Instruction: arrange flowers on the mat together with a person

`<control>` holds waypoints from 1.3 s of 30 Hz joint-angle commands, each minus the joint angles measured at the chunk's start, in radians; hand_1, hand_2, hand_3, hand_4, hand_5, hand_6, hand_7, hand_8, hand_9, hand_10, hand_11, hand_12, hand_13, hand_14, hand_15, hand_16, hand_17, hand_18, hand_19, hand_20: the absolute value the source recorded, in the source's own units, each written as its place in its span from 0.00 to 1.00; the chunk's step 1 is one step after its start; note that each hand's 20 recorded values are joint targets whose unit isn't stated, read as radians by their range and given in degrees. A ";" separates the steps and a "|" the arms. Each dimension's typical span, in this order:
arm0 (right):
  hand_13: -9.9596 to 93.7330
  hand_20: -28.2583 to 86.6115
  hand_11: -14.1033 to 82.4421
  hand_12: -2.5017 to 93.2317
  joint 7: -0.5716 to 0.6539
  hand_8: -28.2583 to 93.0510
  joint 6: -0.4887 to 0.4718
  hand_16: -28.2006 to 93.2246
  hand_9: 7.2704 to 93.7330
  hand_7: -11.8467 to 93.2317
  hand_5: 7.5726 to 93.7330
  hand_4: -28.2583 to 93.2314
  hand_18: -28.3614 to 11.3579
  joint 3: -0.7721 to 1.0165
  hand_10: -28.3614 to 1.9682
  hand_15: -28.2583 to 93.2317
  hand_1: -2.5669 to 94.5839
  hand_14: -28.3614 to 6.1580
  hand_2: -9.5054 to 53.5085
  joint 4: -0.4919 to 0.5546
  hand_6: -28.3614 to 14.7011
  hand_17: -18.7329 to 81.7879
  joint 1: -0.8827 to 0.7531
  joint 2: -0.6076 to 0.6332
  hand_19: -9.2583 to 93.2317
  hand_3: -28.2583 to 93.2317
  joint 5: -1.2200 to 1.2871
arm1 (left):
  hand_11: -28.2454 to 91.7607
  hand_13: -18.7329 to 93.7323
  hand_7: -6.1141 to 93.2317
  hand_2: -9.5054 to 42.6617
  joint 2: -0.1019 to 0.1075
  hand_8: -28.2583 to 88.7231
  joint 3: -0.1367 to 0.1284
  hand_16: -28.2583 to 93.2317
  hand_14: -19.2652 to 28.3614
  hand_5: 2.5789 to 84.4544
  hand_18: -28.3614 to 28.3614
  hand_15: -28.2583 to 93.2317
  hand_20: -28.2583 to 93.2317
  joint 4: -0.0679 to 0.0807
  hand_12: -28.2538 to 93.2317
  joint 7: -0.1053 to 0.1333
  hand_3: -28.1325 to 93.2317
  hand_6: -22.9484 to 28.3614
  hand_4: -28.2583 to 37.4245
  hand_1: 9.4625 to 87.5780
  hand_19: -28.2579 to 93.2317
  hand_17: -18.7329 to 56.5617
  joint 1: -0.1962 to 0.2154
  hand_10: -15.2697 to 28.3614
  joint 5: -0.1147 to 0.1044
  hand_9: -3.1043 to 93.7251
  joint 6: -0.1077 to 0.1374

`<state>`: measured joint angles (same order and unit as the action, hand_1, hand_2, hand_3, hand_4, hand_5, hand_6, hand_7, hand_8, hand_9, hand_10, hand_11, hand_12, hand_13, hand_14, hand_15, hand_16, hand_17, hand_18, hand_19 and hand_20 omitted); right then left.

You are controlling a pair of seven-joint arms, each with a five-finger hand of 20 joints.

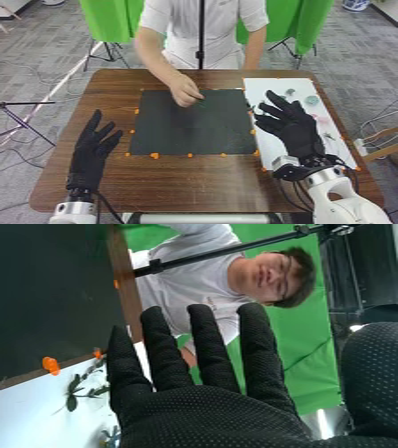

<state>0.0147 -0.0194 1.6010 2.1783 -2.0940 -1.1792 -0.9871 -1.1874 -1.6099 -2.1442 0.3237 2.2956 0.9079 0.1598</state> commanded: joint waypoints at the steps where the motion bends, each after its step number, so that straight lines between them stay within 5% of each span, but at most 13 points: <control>1: 0.37 0.39 0.18 0.19 -0.008 0.16 0.006 0.49 0.35 0.19 0.33 0.01 0.13 0.001 0.49 0.27 0.15 0.23 0.37 0.005 0.74 0.20 -0.012 -0.003 0.34 0.77 -0.004 | 0.32 0.38 0.19 0.27 -0.001 0.15 0.003 0.23 0.81 0.25 0.97 0.42 0.23 0.005 0.34 0.000 0.85 0.39 0.00 0.15 0.62 0.11 0.010 0.63 -0.005 0.33 0.009; 30: 0.38 0.39 0.18 0.20 0.010 0.16 0.008 0.49 0.35 0.19 0.33 0.01 0.13 -0.005 0.49 0.27 0.15 0.23 0.37 0.002 0.74 0.20 -0.004 0.007 0.34 0.77 -0.008 | 0.32 0.38 0.19 0.27 -0.002 0.15 0.002 0.23 0.81 0.25 0.96 0.42 0.23 0.014 0.33 -0.003 0.86 0.39 0.00 0.15 0.62 0.11 0.001 0.64 -0.005 0.33 0.004; 34: 0.39 0.40 0.18 0.20 0.029 0.16 0.023 0.49 0.35 0.19 0.33 0.01 0.13 0.010 0.48 0.28 0.15 0.22 0.37 0.010 0.74 0.20 0.011 0.070 0.37 0.77 -0.014 | 0.32 0.38 0.19 0.27 0.012 0.15 0.004 0.23 0.80 0.26 0.96 0.42 0.23 0.011 0.33 0.006 0.86 0.39 0.00 0.15 0.62 0.11 0.004 0.64 -0.012 0.33 0.016; 39: 0.41 0.43 0.19 0.20 0.073 0.16 0.035 0.46 0.37 0.19 0.33 0.02 0.10 0.107 0.44 0.34 0.17 0.23 0.35 0.029 0.74 0.21 0.022 0.209 0.46 0.77 -0.086 | 0.32 0.38 0.19 0.27 0.070 0.15 -0.010 0.23 0.81 0.26 0.96 0.42 0.23 0.011 0.33 0.009 0.86 0.39 0.00 0.15 0.62 0.11 0.011 0.64 -0.023 0.33 0.035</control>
<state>0.0443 -0.0114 1.6047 2.1791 -2.0862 -1.1423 -0.9922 -1.1770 -1.6063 -2.1391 0.3292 2.2942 0.9018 0.1677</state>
